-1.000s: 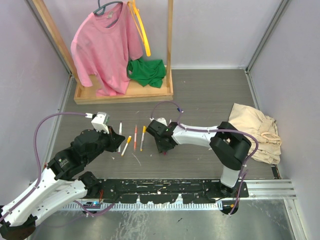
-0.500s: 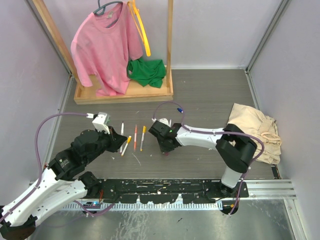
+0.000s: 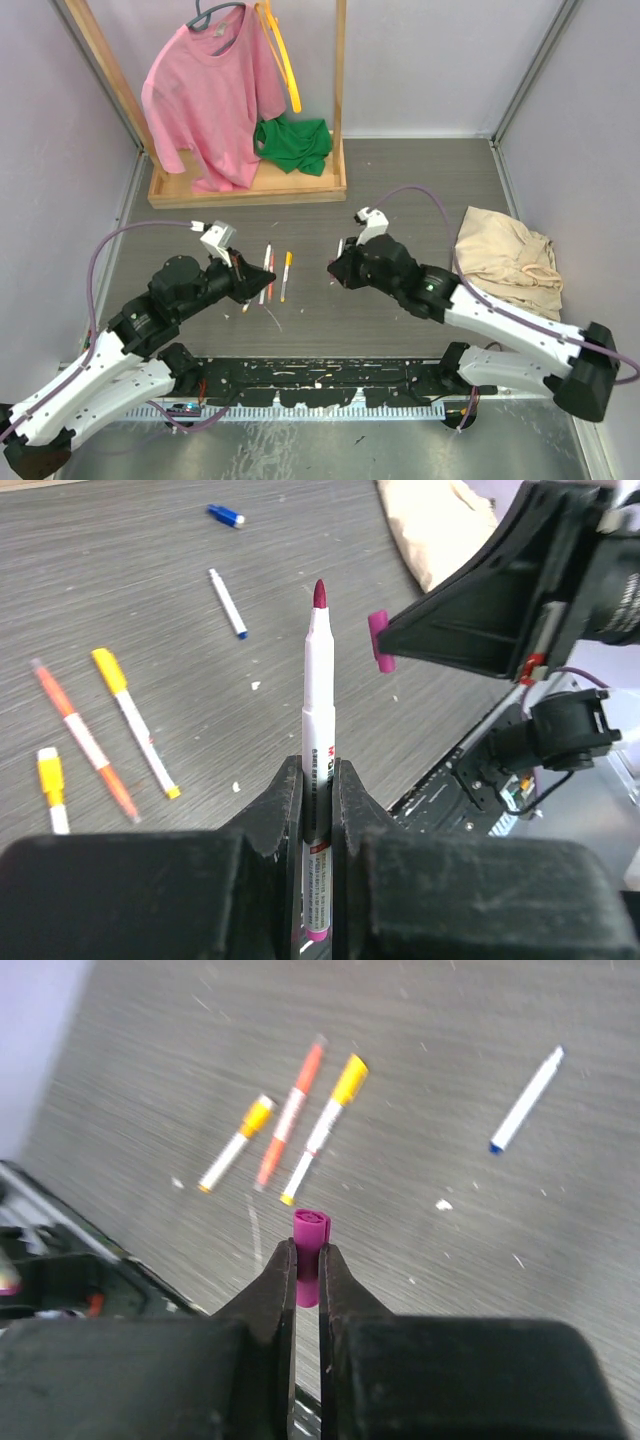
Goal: Insert the pens into the pen caps
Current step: Insert the pen cap onto the pen.
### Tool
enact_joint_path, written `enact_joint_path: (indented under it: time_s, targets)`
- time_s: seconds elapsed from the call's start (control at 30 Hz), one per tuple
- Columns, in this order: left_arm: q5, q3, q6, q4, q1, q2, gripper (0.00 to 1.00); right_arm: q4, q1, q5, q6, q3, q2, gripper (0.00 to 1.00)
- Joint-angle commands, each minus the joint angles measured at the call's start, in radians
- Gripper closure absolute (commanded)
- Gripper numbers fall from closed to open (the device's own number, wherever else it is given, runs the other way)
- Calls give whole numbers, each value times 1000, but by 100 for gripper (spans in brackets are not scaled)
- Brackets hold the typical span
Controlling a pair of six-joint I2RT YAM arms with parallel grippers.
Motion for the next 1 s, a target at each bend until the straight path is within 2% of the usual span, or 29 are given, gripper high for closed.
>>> enact_joint_path:
  time_s: [0.0,0.2,0.43,0.97]
  targets:
    - [123,-5,-11,200,3,51,100,270,-2,34,71,-71,-162,100]
    - [269,-29,-17,370,2,105,100,585,-2,39,130,-168,-261,100]
    - [385,-13,-29,498,2,167,100,807,-2,36,130,-170,-239,100]
    - [400,-1,-29,502,2,184,100,840,-2,-43,130,-88,-153,100]
